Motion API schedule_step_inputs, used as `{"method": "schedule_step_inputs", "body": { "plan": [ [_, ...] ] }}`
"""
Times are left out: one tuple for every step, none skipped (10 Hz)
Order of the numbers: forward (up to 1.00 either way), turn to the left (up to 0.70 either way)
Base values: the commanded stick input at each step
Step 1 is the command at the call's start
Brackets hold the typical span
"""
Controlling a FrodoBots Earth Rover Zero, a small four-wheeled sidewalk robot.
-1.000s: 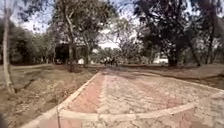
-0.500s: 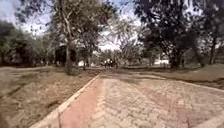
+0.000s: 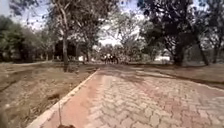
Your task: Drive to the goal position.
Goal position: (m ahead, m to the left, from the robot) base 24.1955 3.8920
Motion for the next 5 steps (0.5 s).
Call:
{"method": "schedule_step_inputs", "body": {
  "plan": [
    [0.85,0.00],
    [0.85,0.00],
    [0.85,0.00],
    [0.85,0.00],
    [0.85,0.00]
  ]
}}
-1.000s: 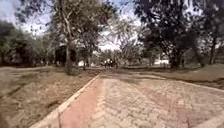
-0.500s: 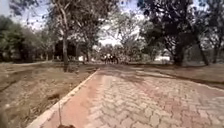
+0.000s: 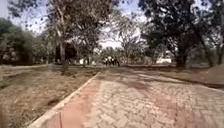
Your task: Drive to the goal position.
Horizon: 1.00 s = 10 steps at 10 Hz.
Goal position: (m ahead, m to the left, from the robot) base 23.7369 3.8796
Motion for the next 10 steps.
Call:
{"method": "schedule_step_inputs", "body": {
  "plan": [
    [0.85,0.00],
    [0.85,0.00],
    [0.85,0.00],
    [0.85,0.00],
    [0.85,0.00],
    [0.85,0.00],
    [0.85,0.00],
    [0.85,0.00],
    [0.85,0.00],
    [0.85,0.00]
  ]
}}
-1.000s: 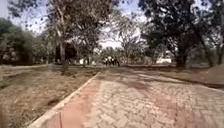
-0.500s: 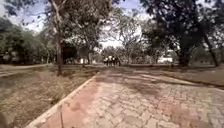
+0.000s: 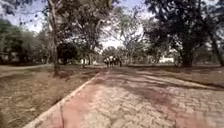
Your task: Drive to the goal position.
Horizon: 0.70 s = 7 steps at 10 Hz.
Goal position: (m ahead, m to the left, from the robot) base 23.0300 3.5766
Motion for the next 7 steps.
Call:
{"method": "schedule_step_inputs", "body": {
  "plan": [
    [0.85,0.00],
    [0.85,0.00],
    [0.85,0.00],
    [0.85,0.00],
    [0.85,0.00],
    [0.85,0.00],
    [0.85,0.00]
  ]
}}
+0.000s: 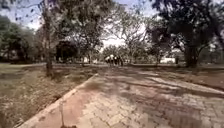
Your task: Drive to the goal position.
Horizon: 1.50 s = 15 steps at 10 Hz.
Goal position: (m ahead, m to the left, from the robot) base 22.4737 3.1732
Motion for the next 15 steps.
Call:
{"method": "schedule_step_inputs", "body": {
  "plan": [
    [0.85,0.00],
    [0.85,0.00],
    [0.85,0.00],
    [0.85,0.00],
    [0.85,0.00],
    [0.85,0.00],
    [0.85,0.00],
    [0.85,0.00],
    [0.85,0.00],
    [0.85,0.00],
    [0.85,0.00],
    [0.85,0.00],
    [0.85,0.00],
    [0.85,0.00],
    [0.85,0.00]
  ]
}}
